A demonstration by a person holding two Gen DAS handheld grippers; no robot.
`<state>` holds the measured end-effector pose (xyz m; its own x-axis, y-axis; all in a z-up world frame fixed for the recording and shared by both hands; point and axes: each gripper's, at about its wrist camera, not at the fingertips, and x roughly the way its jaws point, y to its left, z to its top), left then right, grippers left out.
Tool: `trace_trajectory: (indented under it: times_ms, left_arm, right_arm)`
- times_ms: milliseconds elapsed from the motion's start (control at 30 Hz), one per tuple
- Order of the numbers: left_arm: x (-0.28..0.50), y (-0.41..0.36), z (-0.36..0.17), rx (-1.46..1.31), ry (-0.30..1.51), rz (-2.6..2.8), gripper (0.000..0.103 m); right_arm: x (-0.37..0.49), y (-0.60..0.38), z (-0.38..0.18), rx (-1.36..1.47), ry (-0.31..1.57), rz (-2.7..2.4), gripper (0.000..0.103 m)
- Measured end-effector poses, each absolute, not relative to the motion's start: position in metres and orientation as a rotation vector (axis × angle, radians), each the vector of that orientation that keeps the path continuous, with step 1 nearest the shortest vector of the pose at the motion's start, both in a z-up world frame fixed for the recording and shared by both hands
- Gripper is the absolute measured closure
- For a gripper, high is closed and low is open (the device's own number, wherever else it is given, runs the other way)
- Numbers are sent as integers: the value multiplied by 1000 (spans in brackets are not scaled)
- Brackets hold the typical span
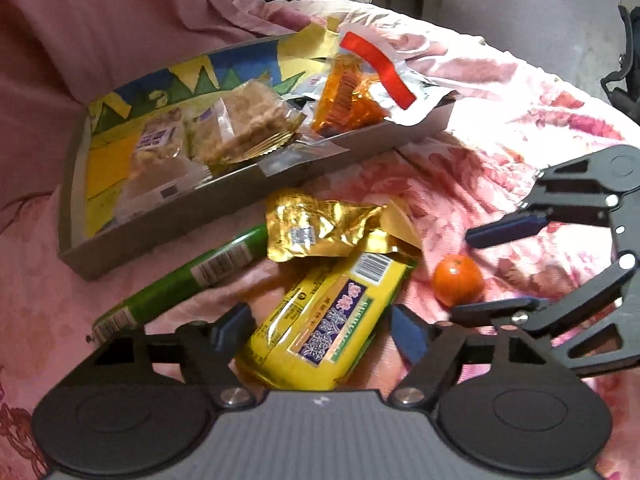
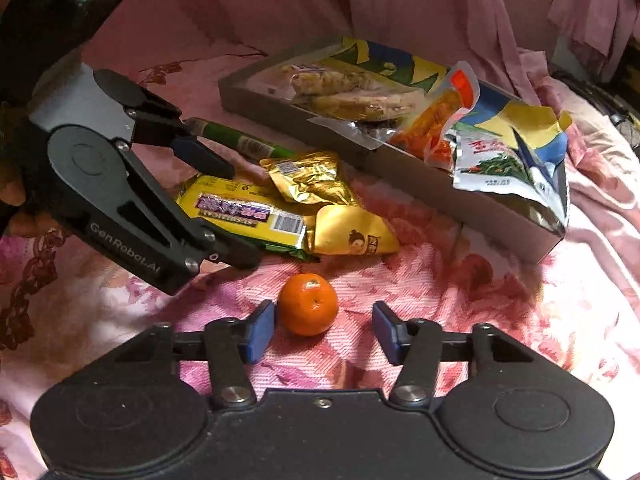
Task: Organize snacks
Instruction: 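Lower the left tool onto the yellow candy bar while the right tool hovers over the orange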
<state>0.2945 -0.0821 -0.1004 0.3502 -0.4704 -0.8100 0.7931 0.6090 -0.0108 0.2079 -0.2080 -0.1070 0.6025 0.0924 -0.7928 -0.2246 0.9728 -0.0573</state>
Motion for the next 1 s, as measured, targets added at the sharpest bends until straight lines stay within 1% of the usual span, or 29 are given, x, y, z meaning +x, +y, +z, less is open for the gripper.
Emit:
trace_trajectory:
  times_ms: [67,100,167,267,367,500,667,900,1000]
  left_arm:
    - [291,-83,-99,421,900,-852,27]
    - [288,-84,-98,424,908,-846,28]
    - [282,-86,-97,427,929,-823,33]
    - [274,-87,-94,405,965,-780,39]
    - [268,-87,-92,375,1005,-748,42]
    - [261,-90,-93,389,1013,-729,43]
    - [263,-89,-94,377,1007,-724,43]
    - [268,-87,-95,369,1002,-745,43]
    - [268,-87,-95,372,1002,-742,46]
  right_arm:
    - [208,-209,-107,-135,918,188,56]
    - [208,-210,-107,-127,921,190,57]
    - [207,-210,-106,-119,924,193,61]
    - [206,-209,-104,-120,927,198,63]
    - [204,-209,-103,-117,929,199,63]
    - [204,-212,-104,-105,936,186,63]
    - [205,-219,-104,-68,927,170,56]
    - [209,-223,-108,-18,928,163,56]
    - [210,-220,-110,-26,917,168,56]
